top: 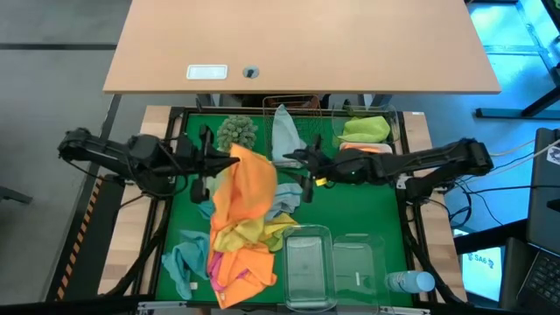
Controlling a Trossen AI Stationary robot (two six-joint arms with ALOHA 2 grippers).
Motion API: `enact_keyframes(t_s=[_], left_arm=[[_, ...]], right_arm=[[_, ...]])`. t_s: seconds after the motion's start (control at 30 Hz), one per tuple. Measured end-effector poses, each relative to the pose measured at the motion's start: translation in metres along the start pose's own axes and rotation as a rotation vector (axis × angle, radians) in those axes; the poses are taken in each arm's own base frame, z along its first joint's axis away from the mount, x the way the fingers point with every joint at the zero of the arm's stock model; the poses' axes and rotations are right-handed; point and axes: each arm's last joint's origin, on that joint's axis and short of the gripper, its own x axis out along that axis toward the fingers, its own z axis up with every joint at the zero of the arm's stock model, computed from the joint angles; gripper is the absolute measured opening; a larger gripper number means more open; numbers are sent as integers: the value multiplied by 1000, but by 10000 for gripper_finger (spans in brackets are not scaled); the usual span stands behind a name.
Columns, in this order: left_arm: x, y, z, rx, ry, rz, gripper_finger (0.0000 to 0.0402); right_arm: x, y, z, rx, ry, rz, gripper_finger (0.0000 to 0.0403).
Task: Sort microfiber towel by color & place in baskets
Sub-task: Put the orange microfiber towel into the white bin
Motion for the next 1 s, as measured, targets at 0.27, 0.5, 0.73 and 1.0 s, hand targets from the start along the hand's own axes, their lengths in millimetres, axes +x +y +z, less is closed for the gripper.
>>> enact_keyframes(t_s=[0.27, 0.5, 0.73, 1.0], left_arm=[[15, -6, -15, 22, 58, 2, 0], [19, -7, -20, 29, 78, -6, 0], [19, -7, -20, 30, 82, -7, 0], [19, -7, -25, 48, 126, -1, 0]], right_arm=[[17, 7, -12, -49, 16, 10, 205], [27, 14, -24, -59, 46, 128, 205], [26, 16, -29, -61, 95, 183, 205], [24, 19, -35, -11, 155, 282, 205]])
